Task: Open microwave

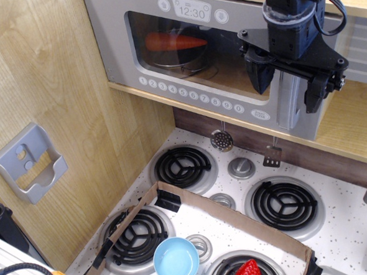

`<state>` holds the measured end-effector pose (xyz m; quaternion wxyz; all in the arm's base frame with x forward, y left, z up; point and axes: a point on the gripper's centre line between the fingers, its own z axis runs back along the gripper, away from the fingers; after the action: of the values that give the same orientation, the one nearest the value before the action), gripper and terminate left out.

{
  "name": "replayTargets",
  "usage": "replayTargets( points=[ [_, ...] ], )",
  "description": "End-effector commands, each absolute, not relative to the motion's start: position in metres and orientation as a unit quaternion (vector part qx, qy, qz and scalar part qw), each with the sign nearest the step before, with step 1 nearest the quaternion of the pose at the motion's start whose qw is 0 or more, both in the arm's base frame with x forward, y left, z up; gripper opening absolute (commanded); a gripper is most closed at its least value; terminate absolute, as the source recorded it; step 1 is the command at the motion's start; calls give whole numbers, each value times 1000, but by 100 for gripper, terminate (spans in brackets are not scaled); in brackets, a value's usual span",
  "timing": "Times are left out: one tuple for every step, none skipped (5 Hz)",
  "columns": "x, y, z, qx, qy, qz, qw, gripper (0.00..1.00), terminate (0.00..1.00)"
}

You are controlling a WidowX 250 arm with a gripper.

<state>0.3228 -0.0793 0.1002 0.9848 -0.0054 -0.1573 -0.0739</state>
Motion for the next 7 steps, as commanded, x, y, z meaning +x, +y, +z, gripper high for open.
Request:
replayTargets(
  points=[
    [339,-77,112,-9,-178,-77,981,100,0],
    [338,-72,110,-5,-174,-74,982,0,0],
    [329,-73,105,-3,-173,-52,984,0,0],
    [318,-72,99,2,-173,-36,984,0,0],
    [292,-71,88,2,-157,-4,988,0,0],
    [268,-69,83,10,-150,21,988,0,0],
    [246,-68,84,15,-136,39,990,0,0]
  ],
)
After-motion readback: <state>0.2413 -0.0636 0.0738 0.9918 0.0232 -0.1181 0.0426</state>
